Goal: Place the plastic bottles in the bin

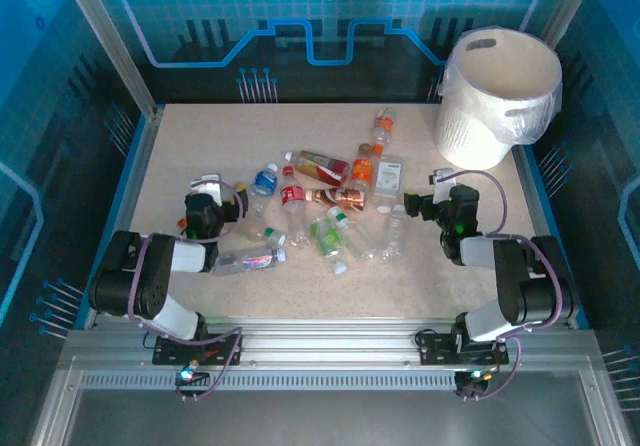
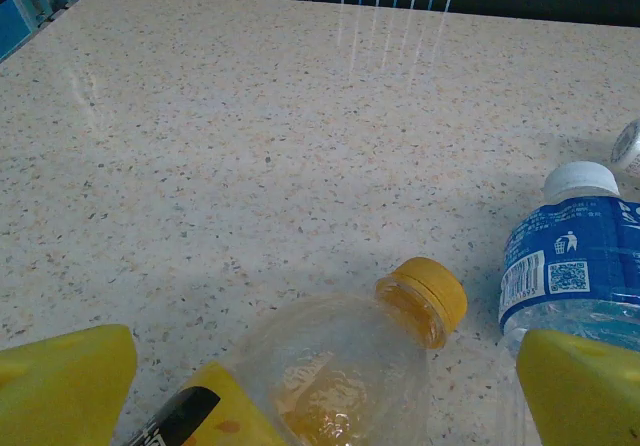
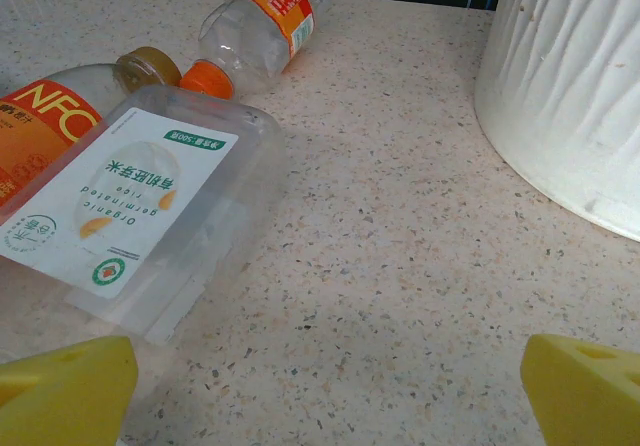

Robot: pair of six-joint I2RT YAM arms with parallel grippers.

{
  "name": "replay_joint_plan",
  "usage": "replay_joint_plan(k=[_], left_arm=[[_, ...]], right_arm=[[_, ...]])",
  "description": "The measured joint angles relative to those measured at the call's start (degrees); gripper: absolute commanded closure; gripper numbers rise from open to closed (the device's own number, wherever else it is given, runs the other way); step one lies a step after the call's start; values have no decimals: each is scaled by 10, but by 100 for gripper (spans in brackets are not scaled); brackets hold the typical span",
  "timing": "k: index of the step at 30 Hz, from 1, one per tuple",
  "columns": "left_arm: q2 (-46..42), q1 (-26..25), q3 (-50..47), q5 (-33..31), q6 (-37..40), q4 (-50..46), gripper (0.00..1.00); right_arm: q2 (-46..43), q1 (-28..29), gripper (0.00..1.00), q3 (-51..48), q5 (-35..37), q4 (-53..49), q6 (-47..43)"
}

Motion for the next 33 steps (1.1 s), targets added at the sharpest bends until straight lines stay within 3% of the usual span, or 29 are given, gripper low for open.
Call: replay_joint_plan(k=[30, 33], left_arm=[[0, 0, 0, 0, 0, 0, 1], [-25, 0, -1, 0, 0, -19, 1]], right_arm=[[0, 0, 0, 0, 0, 0, 0], [-3, 0, 0, 15, -3, -35, -1]])
